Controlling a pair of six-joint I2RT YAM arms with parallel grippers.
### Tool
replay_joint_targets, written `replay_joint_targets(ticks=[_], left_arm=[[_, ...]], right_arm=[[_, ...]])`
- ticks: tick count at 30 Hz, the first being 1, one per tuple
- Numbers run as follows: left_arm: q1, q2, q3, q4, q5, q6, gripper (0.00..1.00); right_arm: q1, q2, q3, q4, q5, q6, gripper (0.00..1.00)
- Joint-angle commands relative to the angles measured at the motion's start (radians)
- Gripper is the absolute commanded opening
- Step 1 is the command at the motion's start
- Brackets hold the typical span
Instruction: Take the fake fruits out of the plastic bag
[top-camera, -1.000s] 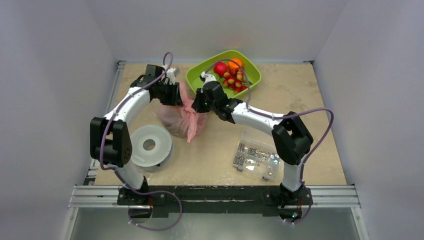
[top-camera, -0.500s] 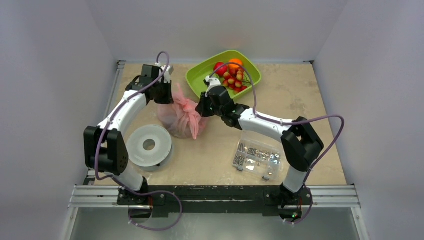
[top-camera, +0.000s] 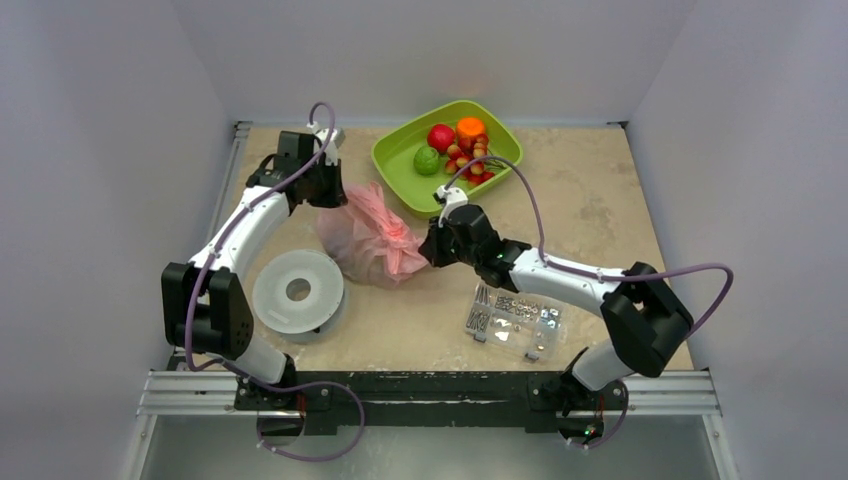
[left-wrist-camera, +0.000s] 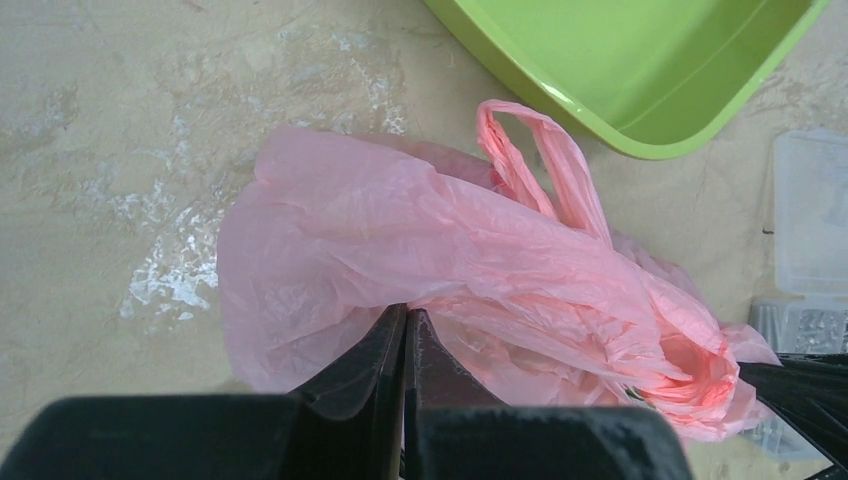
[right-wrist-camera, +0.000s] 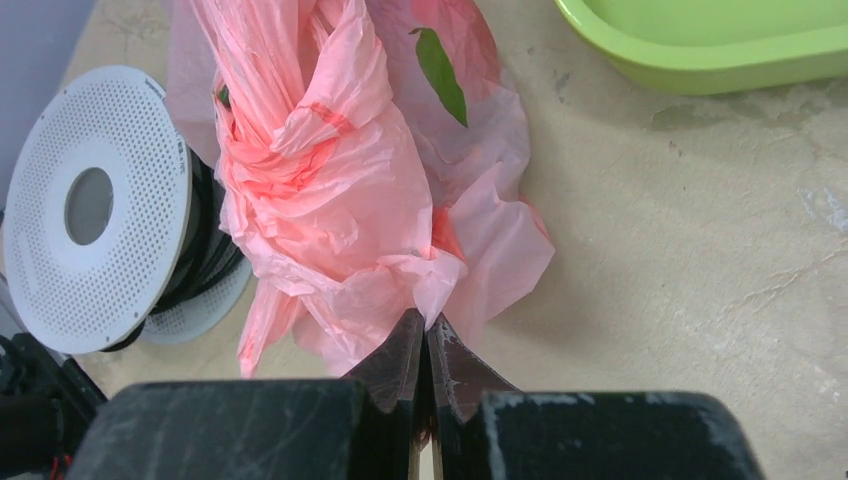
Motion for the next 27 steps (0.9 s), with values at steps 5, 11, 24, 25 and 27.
replay_joint_targets(ticks=[5,11,24,25,27], left_arm=[[0.015,-0.01,0.012,0.036,0.054,0.009,0.0],[0.015,0.008,0.029,0.017,0.077,-0.003,0.0],[0.015,0.016,0.033,0.014,0.092,-0.013,0.0],[0.015,0.018,0.034,0.014,0.094,-0.014,0.0],[0.015,0.023,0.037,0.013,0.099,-0.015,0.0]], right_arm=[[0.039,0.016,0.247,-0.306,0.147,-0.227,0.16],[0.18,0.034,0.402,-0.389,0.343,-0.42,0.43],[0.319,0.283,0.547,-0.236,0.683,-0.83,0.52],[0.325,0.295,0.546,-0.203,0.731,-0.855,0.49],[0.333,0.315,0.549,-0.155,0.792,-0.888,0.42]])
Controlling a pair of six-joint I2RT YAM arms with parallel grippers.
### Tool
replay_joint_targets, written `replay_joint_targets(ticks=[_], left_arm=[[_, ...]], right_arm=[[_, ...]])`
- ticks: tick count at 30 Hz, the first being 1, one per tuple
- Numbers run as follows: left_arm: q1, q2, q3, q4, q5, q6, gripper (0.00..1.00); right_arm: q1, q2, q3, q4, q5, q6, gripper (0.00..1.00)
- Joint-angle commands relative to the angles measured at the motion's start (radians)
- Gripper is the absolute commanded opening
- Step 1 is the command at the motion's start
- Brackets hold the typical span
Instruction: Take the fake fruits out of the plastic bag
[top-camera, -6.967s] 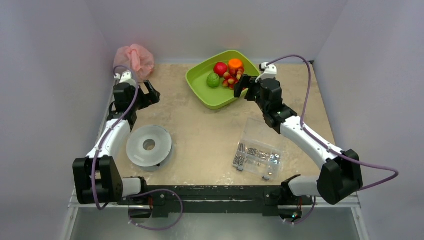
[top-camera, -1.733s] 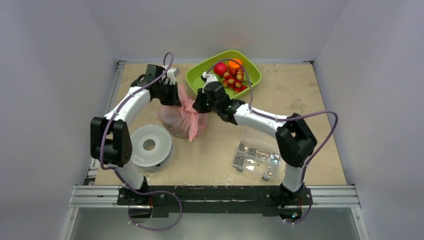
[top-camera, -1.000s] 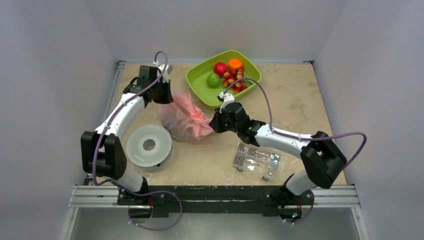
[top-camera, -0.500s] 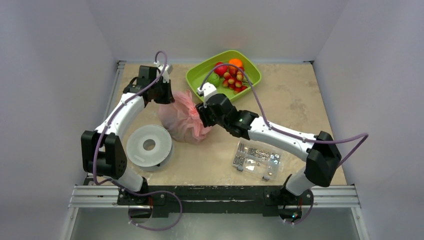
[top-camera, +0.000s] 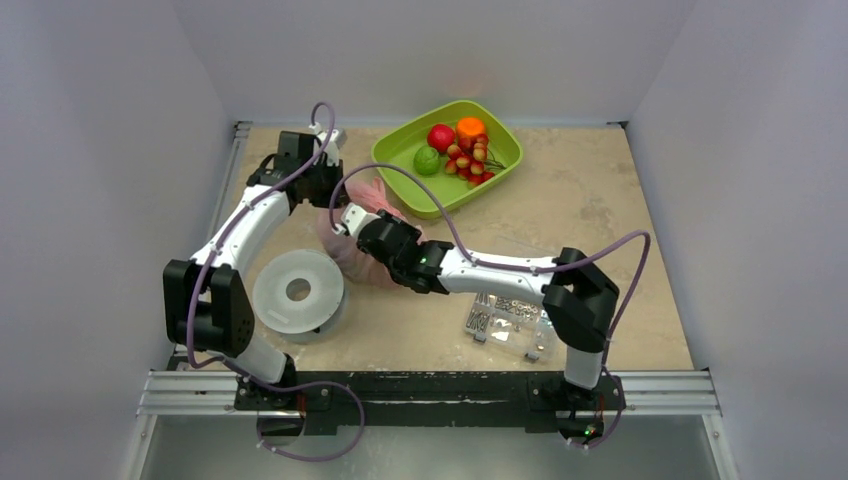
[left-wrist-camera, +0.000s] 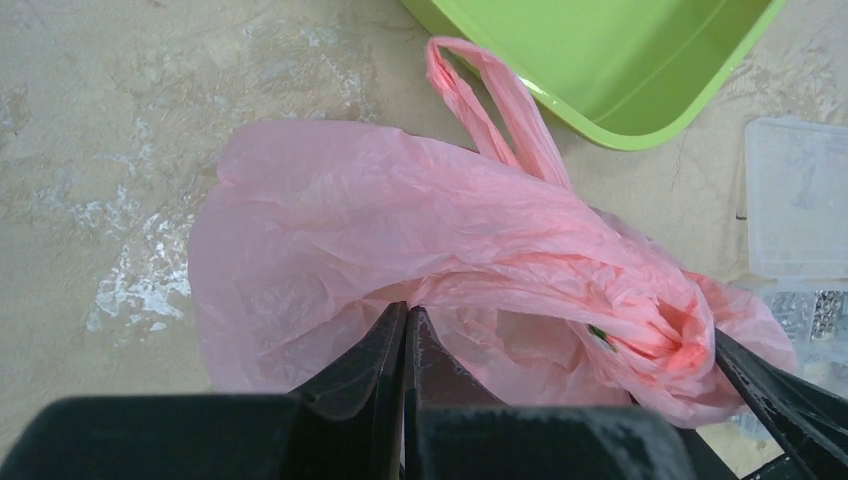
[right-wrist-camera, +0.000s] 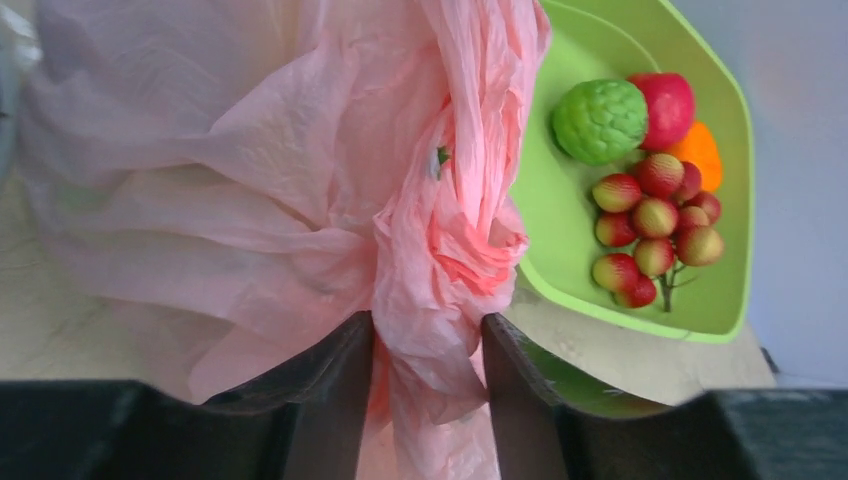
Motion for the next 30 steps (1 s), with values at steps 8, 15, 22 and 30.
replay_joint_targets(ticks=[8,15,22,30], left_arm=[[0.009,0.011,0.037,0.008,0.019,-0.015,0.0],[0.009,-0.002,0.027,0.014,0.002,-0.005,0.0],[0.009,-0.016,0.01,0.029,-0.002,0.004,0.0],[0.005,-0.083,-0.006,0.053,0.101,0.108,0.25]], right_arm=[[0.024,-0.046,-0.004,0.288,0.249,-0.007,0.12],[-0.071,-0.287,-0.242,0.407,-0.11,0.587,0.0],[-0.136,-0.394,-0.614,0.909,-0.374,0.94,0.0],[-0.179,-0.341,-0.618,0.924,-0.466,0.897,0.0]])
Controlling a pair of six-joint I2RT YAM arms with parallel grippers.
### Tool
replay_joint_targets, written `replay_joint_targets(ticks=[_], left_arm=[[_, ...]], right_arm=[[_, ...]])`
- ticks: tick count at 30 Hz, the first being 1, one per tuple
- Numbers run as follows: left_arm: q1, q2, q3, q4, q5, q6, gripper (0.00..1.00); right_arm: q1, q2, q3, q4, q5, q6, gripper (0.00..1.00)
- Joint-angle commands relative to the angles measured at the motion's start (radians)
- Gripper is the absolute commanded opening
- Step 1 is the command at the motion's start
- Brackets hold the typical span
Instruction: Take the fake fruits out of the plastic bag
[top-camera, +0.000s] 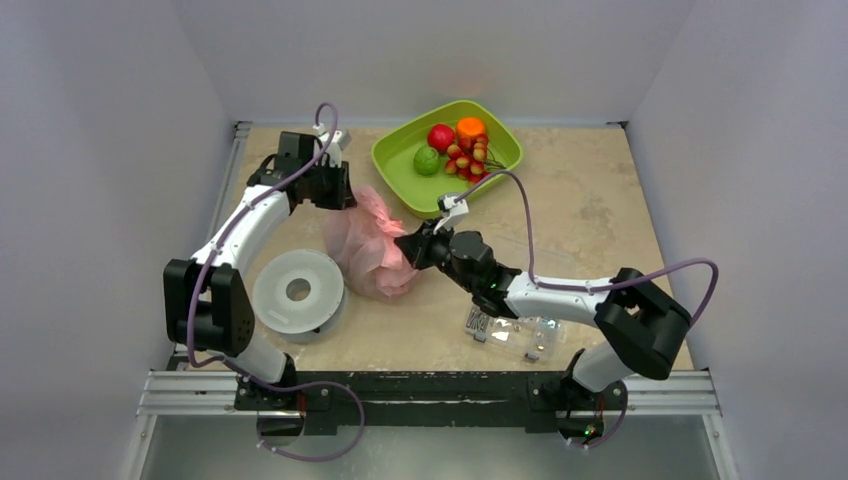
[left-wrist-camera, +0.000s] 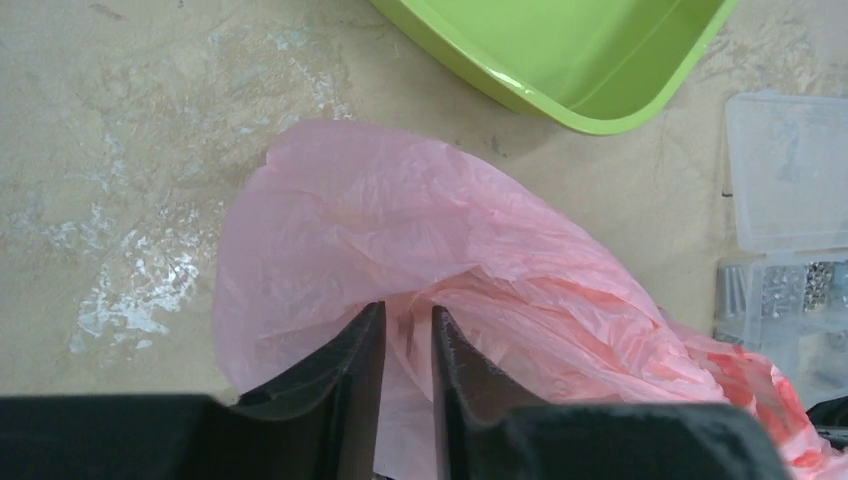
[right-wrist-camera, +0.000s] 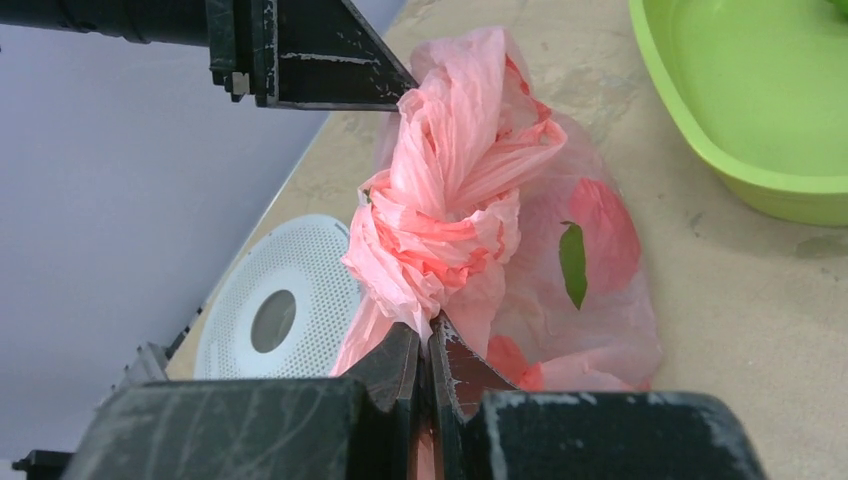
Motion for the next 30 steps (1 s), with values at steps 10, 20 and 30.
replay_joint_targets(ticks=[10,20,30], left_arm=[[-0.21,-0.443,-0.39,0.461,-0.39,0.544,0.66],[-0.257,-0.312,-0.272,0.36,-0.242,0.793,0.68],[-0.26,-0.257,-0.32,0.458,-0.014,0.858,0.61]], right_arm=[[-0.055,-0.039,0.034,0.021,-0.124,-0.031,0.0],[-0.055,-0.058,0.038,0.007,-0.155,-0.059,0.0],[-0.055,-0.075,0.043,-0.027,-0.14,-0.078,0.0]])
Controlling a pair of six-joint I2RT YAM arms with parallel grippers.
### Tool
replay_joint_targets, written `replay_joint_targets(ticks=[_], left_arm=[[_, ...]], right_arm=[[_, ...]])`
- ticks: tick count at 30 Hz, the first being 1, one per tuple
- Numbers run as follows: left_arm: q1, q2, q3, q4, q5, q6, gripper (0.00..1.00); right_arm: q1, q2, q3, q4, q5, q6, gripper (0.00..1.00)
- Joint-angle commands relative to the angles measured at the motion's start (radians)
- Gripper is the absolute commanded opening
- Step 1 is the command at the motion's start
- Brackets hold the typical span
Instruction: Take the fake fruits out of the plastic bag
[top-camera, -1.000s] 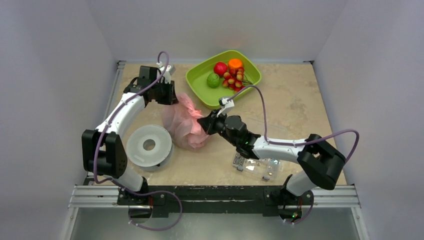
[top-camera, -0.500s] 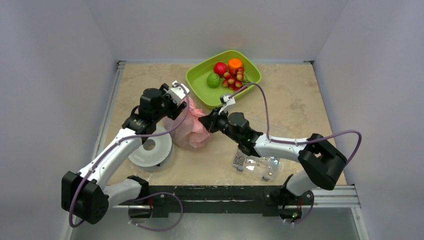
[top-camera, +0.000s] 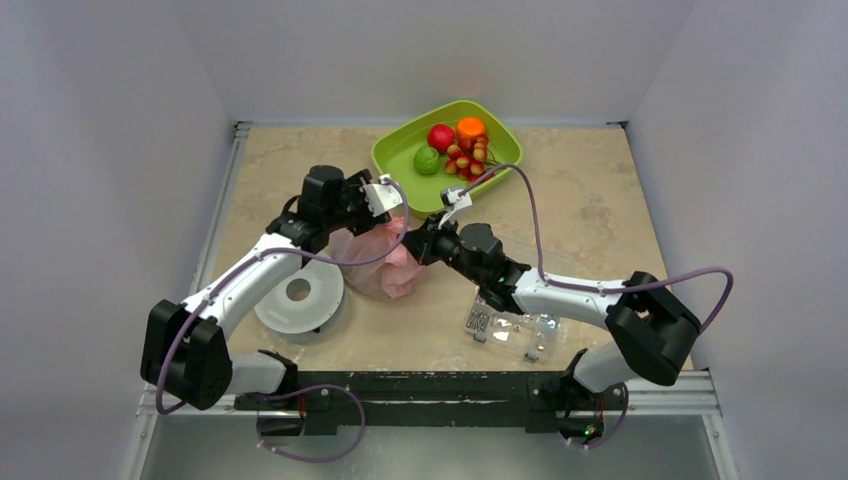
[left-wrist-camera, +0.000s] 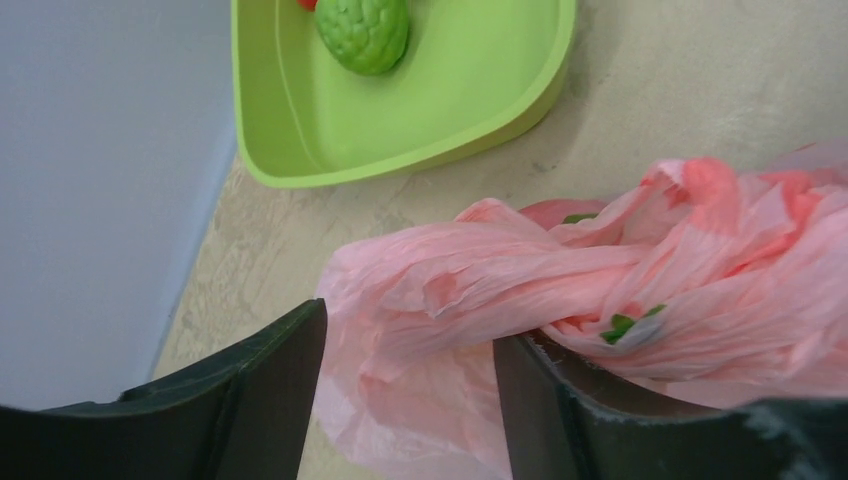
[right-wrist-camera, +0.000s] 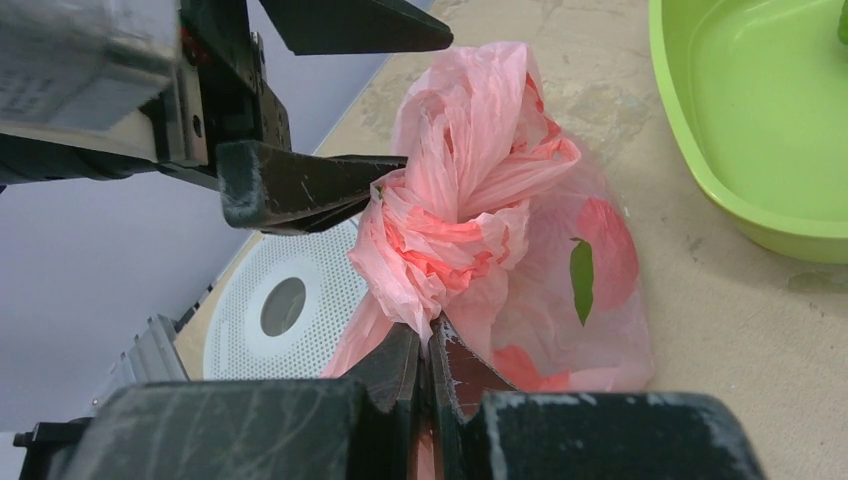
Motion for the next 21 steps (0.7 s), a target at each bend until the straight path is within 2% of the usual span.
replay_joint_targets(ticks=[1,2,4,5,8,11,17,21], left_arm=[[-0.007,0.006,0.013,0.064,0.167,0.009,0.55],[-0.007,0.01,0.026,0.048,0.167,-0.008,0.46],[-0.007,0.007,0.043,0.043,0.151,-0.063,0.09],[-0.006,0.004,0.044,0.057,0.138,-0.106,0.03],[-0.005,0.015,0.085,0.012,0.115,-0.239,0.0],[-0.005,0.006,0.074,0.04,0.046,-0.405,0.0],[-0.005,-0.034,0.013,0.115,-0.479,-0.86,0.0],[0.007,-0.044,0.051,0.01,-0.58,-1.092,0.0]], right_arm=[[0.0,-0.031,0.038,-0.002,0.0,-0.027,0.0],[0.0,-0.028,0.038,-0.001,0.003,-0.024,0.0],[0.001,-0.022,0.038,0.003,0.009,-0.013,0.0],[0.0,-0.018,0.039,0.005,0.011,-0.005,0.0],[0.0,-0.012,0.035,0.008,0.055,0.051,0.0],[0.0,-0.006,0.02,0.002,0.141,0.171,0.0],[0.0,0.025,-0.051,0.105,0.229,0.456,0.0],[0.0,0.046,-0.065,0.105,0.205,0.58,0.0]])
